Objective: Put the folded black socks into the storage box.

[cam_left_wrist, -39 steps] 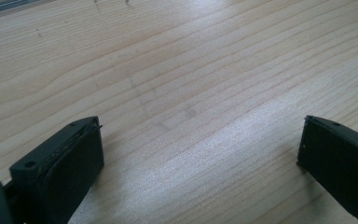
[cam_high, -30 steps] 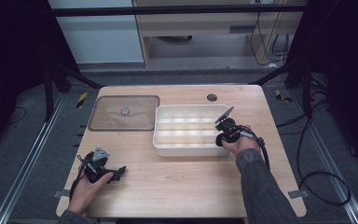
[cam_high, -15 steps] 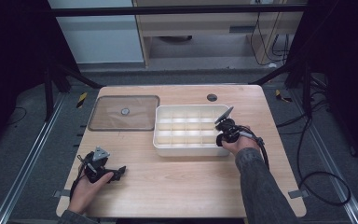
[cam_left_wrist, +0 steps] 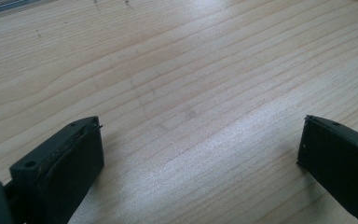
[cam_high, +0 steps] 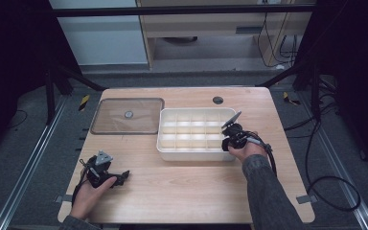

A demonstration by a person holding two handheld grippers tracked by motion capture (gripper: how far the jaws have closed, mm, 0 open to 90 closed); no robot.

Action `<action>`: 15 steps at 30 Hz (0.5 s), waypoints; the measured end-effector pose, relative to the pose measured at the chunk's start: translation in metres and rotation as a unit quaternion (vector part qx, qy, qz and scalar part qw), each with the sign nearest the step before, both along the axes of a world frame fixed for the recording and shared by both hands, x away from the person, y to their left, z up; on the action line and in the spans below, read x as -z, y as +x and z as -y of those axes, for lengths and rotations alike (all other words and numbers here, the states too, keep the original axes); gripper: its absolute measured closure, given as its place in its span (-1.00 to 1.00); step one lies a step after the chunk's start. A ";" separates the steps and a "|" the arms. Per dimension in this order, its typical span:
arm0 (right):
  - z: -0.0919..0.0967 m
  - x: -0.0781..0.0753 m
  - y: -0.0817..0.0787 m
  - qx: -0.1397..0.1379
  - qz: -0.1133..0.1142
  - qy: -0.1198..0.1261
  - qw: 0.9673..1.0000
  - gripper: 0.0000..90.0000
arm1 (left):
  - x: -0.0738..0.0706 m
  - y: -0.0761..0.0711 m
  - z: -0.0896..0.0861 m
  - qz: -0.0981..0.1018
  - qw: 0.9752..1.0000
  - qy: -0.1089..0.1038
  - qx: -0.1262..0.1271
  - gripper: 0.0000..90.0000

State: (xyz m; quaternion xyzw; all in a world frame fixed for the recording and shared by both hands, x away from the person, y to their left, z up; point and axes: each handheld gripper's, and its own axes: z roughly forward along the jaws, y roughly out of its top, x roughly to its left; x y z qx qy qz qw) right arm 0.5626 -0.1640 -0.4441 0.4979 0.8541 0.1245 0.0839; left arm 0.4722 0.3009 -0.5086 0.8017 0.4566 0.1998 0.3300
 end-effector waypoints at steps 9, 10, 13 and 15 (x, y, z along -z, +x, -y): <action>-0.003 0.002 0.001 0.008 -0.002 -0.006 1.000 1.00 | 0.000 0.000 0.000 0.000 1.000 0.000 -0.001 -1.00; -0.003 0.002 0.001 0.009 -0.003 -0.005 1.000 1.00 | 0.000 0.000 0.000 0.000 1.000 0.000 -0.001 -1.00; -0.003 0.002 0.002 0.010 -0.006 -0.006 1.000 1.00 | 0.000 0.000 0.000 0.000 1.000 0.000 -0.001 -1.00; -0.003 0.002 0.002 0.009 -0.005 -0.011 1.000 1.00 | 0.000 0.000 0.000 0.000 1.000 0.000 -0.001 -1.00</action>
